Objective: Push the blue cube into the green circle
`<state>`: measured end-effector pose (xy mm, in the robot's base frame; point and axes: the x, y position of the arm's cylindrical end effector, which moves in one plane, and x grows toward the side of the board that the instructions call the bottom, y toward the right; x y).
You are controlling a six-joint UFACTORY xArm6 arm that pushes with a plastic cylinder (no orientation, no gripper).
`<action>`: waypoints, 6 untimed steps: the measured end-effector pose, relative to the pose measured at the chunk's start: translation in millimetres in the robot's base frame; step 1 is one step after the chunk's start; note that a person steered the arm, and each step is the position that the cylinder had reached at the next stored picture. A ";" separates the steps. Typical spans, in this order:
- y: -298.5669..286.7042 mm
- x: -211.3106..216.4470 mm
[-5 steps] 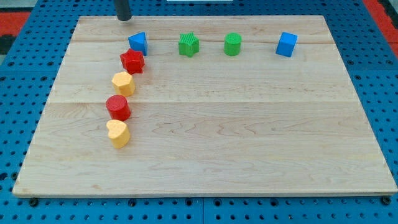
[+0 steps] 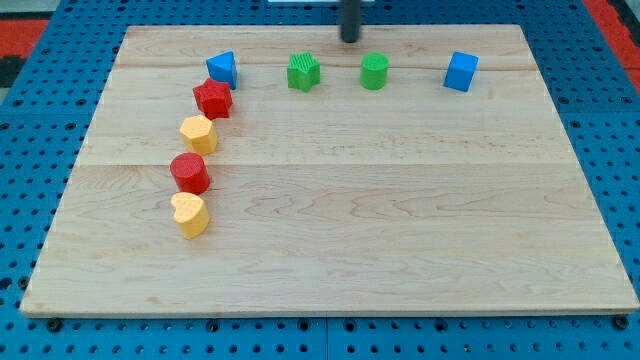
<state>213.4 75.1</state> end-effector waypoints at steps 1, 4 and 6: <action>27.8 13.0; 198.9 63.1; 42.4 58.9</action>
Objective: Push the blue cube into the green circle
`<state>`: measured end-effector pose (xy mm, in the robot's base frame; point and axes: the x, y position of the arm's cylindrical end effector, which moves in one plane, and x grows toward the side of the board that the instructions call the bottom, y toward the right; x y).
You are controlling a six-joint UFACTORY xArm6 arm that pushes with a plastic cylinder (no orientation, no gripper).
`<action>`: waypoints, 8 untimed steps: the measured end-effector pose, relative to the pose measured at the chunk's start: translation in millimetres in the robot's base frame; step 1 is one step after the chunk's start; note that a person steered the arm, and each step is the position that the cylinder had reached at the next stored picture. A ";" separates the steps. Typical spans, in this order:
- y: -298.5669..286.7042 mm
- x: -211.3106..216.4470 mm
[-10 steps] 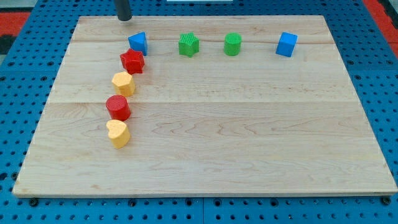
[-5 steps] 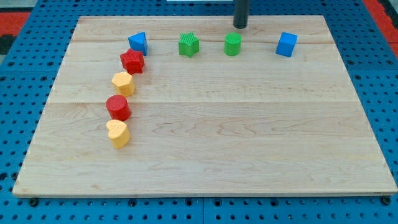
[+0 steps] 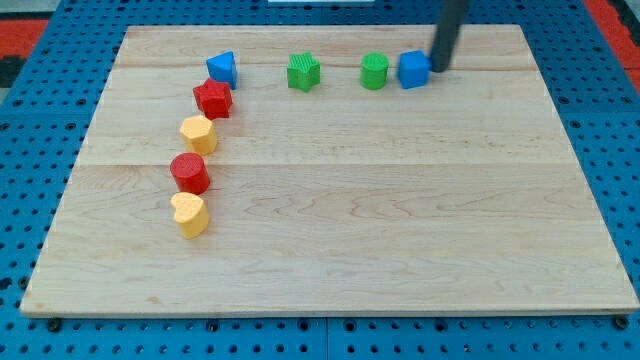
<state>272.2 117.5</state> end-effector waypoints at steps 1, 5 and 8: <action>-67.0 -0.1; -172.3 80.5; -264.9 99.9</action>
<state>372.1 -147.4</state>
